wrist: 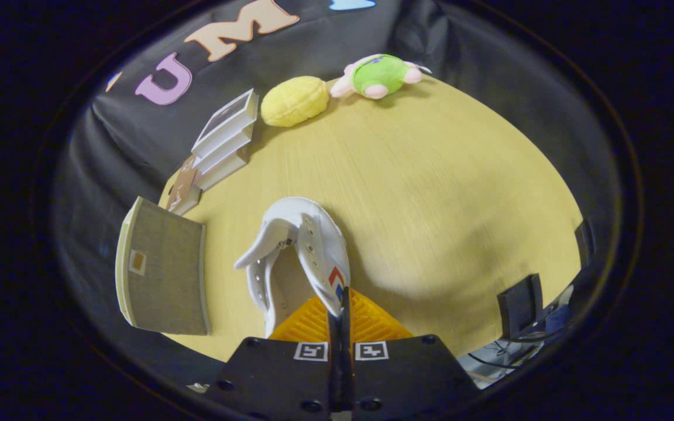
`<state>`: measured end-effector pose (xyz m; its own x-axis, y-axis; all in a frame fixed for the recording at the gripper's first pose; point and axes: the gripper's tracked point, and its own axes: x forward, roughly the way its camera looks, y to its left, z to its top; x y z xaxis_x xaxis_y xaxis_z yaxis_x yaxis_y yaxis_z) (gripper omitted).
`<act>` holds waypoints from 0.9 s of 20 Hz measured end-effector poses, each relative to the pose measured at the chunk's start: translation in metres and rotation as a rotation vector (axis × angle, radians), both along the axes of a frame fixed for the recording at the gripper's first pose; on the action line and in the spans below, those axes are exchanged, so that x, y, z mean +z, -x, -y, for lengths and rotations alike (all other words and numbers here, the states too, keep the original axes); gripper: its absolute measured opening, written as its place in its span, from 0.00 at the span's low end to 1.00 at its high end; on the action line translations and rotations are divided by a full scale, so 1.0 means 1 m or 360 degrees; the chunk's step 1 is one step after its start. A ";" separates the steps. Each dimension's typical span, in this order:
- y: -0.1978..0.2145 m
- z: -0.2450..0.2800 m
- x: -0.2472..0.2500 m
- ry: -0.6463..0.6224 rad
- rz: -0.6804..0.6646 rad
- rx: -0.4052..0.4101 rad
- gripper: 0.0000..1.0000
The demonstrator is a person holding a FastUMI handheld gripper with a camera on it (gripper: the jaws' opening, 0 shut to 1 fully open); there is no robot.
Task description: Open the storage box then place both shoes into the box .Put the left shoe in first, then the right shoe, with the right side of both shoes facing outward in a uniform manner.
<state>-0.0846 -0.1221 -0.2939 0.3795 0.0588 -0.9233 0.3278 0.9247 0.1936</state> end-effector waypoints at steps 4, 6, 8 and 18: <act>0.000 -0.010 0.020 0.0013 0.0020 -0.0074 0.03; 0.000 -0.017 0.028 0.0019 0.0028 -0.0086 0.03; -0.004 -0.030 0.038 -0.0004 0.0042 -0.0104 0.03; -0.034 -0.108 0.091 -0.0016 0.0190 -0.0015 0.03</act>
